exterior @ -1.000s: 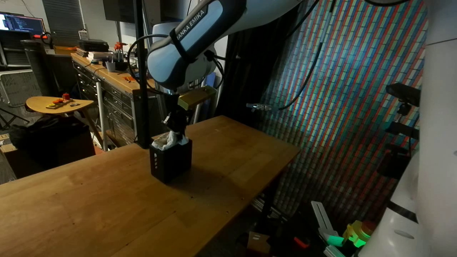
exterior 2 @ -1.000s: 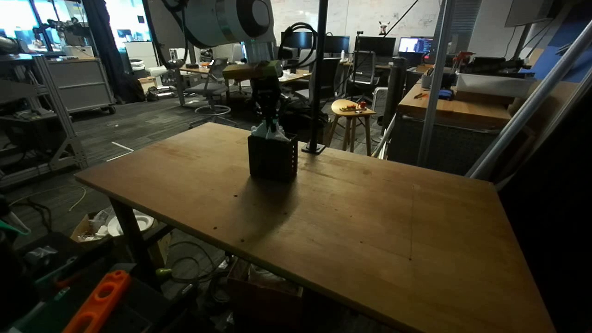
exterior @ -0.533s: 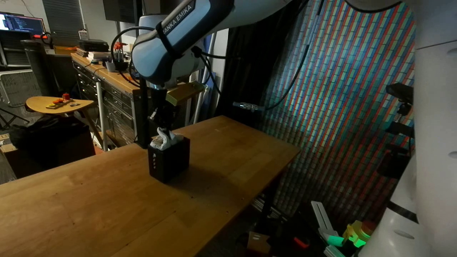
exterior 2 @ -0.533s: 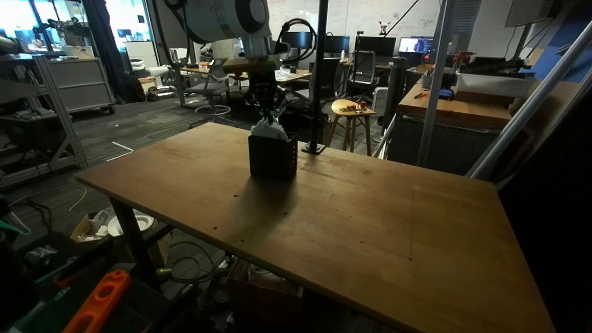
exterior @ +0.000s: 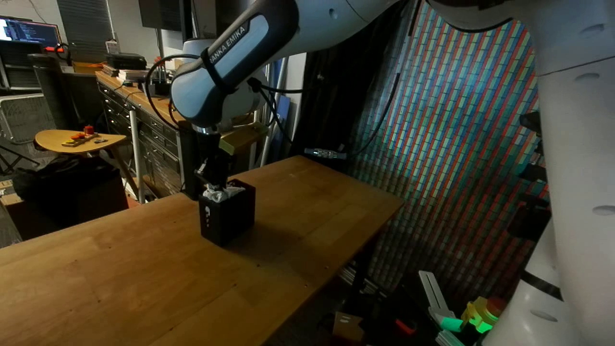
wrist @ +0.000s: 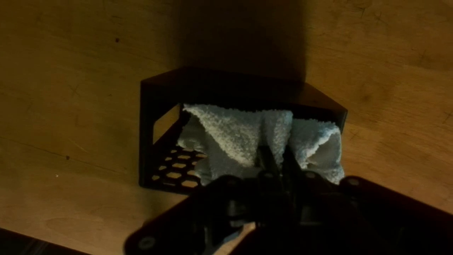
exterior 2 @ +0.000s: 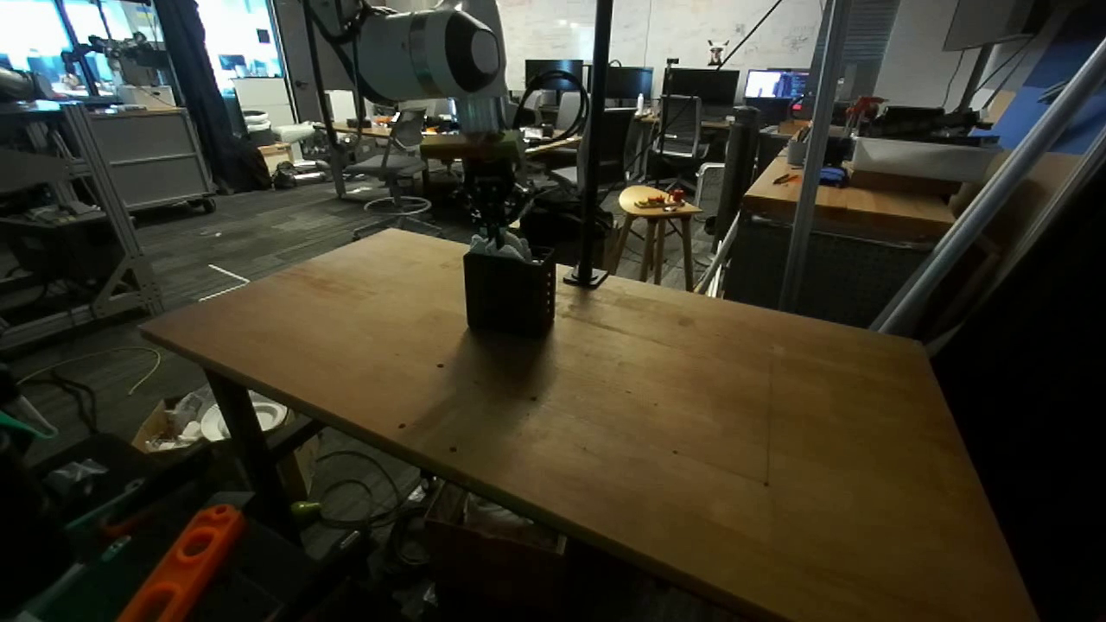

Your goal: Put the towel in the basket

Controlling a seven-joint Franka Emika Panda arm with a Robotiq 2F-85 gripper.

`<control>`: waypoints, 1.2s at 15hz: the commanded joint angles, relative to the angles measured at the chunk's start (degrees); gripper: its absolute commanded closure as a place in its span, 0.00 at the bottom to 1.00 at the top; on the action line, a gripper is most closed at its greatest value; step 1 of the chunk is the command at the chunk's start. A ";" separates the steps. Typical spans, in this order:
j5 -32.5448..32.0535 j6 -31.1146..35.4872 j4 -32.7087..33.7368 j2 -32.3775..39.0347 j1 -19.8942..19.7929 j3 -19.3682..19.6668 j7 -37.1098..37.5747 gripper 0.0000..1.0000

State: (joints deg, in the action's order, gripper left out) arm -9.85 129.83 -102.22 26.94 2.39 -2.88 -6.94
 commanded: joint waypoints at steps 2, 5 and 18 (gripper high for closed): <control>4.28 1.99 1.28 3.49 -1.31 -1.49 -4.20 0.91; 8.50 3.69 0.67 6.57 -2.60 -3.03 -7.45 0.91; 18.26 1.78 -0.53 8.12 -7.00 -6.17 -15.90 0.88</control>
State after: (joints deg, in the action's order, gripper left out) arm 8.06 131.79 -102.08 35.32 -4.45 -9.00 -22.32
